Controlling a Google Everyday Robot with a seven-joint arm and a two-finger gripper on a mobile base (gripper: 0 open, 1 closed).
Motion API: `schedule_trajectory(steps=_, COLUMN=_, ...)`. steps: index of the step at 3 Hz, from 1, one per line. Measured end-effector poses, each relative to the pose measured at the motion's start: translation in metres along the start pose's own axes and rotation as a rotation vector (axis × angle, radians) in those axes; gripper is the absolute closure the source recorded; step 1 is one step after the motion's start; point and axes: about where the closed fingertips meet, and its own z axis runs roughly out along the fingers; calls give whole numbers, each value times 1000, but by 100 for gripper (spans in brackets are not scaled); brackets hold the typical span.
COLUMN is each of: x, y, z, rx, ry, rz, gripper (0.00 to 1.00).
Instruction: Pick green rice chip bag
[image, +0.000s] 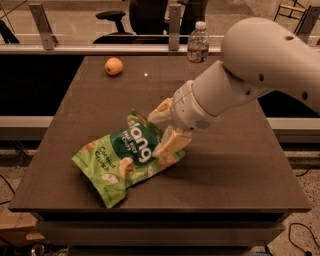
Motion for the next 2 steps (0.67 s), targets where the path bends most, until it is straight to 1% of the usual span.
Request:
schedule_trajectory(steps=1, x=0, y=-6, z=-12, rx=31, ry=-1, rz=8, gripper=65)
schedule_trajectory(steps=2, x=2, y=-9, z=-19, rx=47, ry=-2, rz=19, gripper=88)
